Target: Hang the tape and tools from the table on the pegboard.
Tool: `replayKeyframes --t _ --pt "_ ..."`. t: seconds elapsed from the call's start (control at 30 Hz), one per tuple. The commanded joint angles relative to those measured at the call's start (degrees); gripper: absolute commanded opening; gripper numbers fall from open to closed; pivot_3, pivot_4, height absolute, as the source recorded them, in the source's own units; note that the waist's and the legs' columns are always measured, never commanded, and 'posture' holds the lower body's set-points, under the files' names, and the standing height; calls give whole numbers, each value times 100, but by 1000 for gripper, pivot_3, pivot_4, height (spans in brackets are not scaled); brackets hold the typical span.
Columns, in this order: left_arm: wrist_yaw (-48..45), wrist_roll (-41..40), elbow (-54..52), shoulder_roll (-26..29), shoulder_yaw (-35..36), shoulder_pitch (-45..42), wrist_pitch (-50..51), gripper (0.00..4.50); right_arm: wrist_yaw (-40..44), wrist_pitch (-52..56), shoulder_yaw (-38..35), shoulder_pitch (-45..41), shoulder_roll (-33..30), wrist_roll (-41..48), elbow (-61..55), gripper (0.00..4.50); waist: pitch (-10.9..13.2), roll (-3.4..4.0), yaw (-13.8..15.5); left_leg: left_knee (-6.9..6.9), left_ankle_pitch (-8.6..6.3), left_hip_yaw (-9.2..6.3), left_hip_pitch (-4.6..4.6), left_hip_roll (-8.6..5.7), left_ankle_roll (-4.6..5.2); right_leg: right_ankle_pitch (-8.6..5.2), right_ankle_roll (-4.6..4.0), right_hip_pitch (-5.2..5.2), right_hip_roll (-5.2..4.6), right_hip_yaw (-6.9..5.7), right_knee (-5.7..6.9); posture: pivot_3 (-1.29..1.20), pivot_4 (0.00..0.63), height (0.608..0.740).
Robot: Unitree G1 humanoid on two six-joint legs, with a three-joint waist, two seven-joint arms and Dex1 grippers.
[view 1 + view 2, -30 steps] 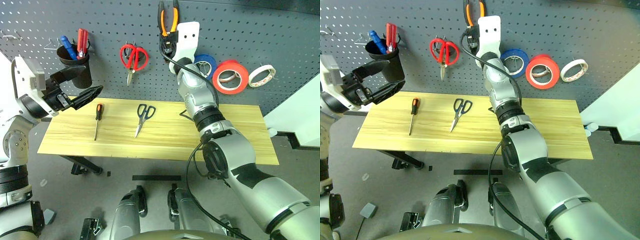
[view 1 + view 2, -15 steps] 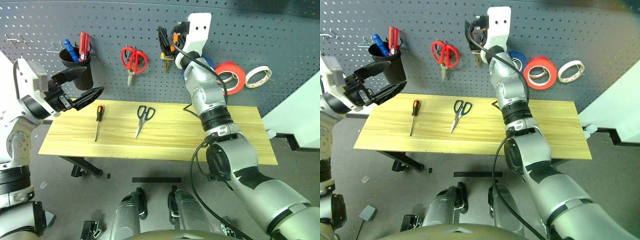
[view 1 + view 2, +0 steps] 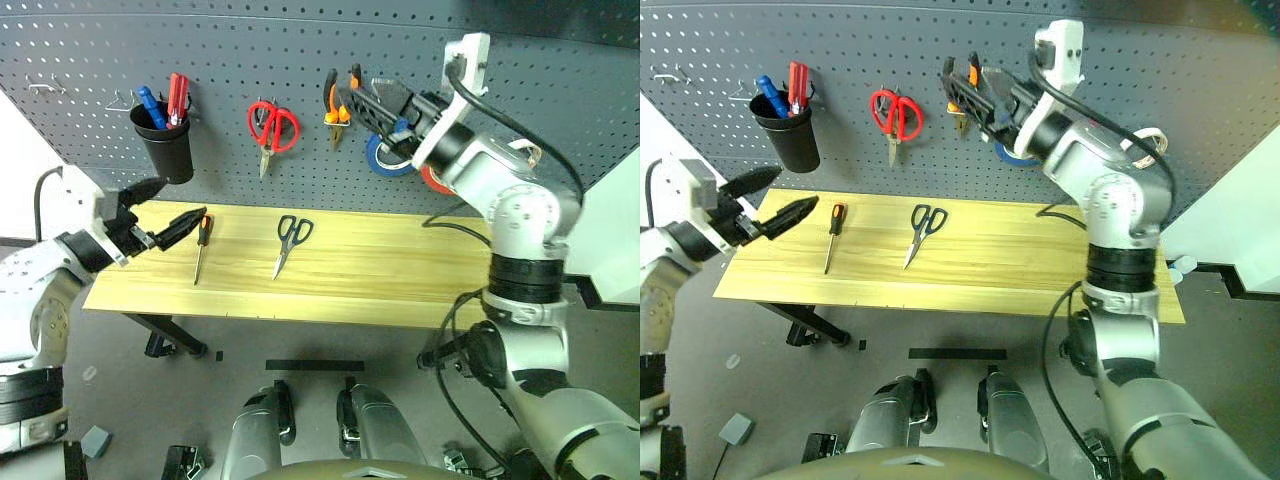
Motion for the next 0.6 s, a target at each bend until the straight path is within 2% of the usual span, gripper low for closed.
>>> replayKeyframes --t 0.03,0.2,0.37,0.6 --pt "602 271 -393 -316 -139 204 -4 4500 376 434 417 290 -487 3 -418 4482 -5 7 27 0 0 0 -1 0 1 0 -4 0 -1 0 -3 22 130 740" --pt "1544 864 -363 -806 -391 278 -14 4500 340 837 1182 526 -802 -464 -264 4482 -6 7 51 0 -1 4 -7 0 2 8 -17 -8 -5 0 -11 26 143 740" --pt "2260 1259 -120 -1307 -709 25 80 4500 476 996 1325 671 -788 -542 -65 4482 -6 6 90 1 -1 7 -9 0 2 12 -15 -8 -10 -1 -14 34 150 740" --pt "3160 1758 686 -2140 -1220 -771 541 4500 1112 740 1428 791 -1285 -962 750 4482 -4 8 232 9 -4 13 -19 -2 7 15 -8 -7 -22 -9 -27 -3 185 740"
